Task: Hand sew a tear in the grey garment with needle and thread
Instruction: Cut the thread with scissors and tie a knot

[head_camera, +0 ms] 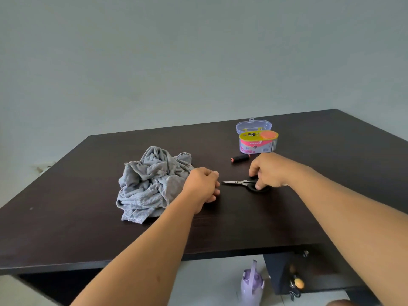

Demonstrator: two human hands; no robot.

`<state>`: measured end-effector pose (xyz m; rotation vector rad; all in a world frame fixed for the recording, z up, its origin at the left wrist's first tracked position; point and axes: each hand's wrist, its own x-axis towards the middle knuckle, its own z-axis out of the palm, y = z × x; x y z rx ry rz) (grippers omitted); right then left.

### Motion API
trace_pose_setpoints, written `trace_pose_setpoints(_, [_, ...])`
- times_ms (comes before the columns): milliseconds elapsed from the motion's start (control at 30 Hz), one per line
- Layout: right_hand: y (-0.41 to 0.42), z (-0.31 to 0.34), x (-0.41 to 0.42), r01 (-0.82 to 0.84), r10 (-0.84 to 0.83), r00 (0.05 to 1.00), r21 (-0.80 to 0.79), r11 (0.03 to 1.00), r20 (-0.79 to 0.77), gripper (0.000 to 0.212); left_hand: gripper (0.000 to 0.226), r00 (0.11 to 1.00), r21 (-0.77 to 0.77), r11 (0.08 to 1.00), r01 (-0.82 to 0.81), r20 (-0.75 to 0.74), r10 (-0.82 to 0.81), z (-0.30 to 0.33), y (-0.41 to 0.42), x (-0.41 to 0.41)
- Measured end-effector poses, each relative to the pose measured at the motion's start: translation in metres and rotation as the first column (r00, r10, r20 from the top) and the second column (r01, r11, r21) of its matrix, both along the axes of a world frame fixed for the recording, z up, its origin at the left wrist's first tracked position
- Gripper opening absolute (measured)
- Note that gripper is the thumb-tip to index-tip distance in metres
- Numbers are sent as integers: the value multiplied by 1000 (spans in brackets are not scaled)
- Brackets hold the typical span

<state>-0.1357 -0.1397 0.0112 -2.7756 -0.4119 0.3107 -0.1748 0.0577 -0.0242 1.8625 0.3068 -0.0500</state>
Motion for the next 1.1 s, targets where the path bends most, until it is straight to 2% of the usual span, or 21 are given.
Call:
trace_pose_setpoints(133, [2, 1, -1, -1, 1, 1000, -24, 1000, 9, 38, 17, 1000, 6, 1000, -22, -12, 22, -4, 0, 8])
trace_pose_setpoints(267, [12, 1, -2, 30, -26, 999, -92, 995, 47, 19, 16, 996, -51, 997, -65, -64, 62, -4, 5, 12])
trace_pose_setpoints(333, [24, 2, -3, 28, -29, 994, 6, 1000, 110, 13, 15, 994, -126, 988, -90, -77, 80, -1, 6, 12])
trace_pose_setpoints(400, [42, 4, -7, 0, -33, 990, 229, 973, 140, 14, 15, 992, -213, 971, -108, -84, 92, 3, 7, 12])
trace_pose_setpoints(467, [62, 6, -10, -7, -39, 994, 407, 913, 105, 18, 15, 992, -298, 947, -119, -83, 98, 8, 9, 11])
trace_pose_setpoints(567, [82, 8, -9, 37, -85, 994, 524, 851, 68, 20, 14, 990, -424, 894, -143, -75, 123, 15, 15, 9])
trace_pose_setpoints(800, [103, 17, -10, 47, -124, 988, 581, 813, 94, 12, 17, 981, -583, 789, -194, -102, 165, 27, 33, 8])
trace_pose_setpoints(1000, [108, 18, -11, 15, -146, 977, 633, 774, 155, 13, 18, 987, -570, 808, -150, -36, 158, 41, 38, 6])
trace_pose_setpoints(1100, [108, 19, -14, -49, -94, 974, 599, 799, 205, 13, 25, 987, -568, 811, -140, -16, 160, 48, 39, 7])
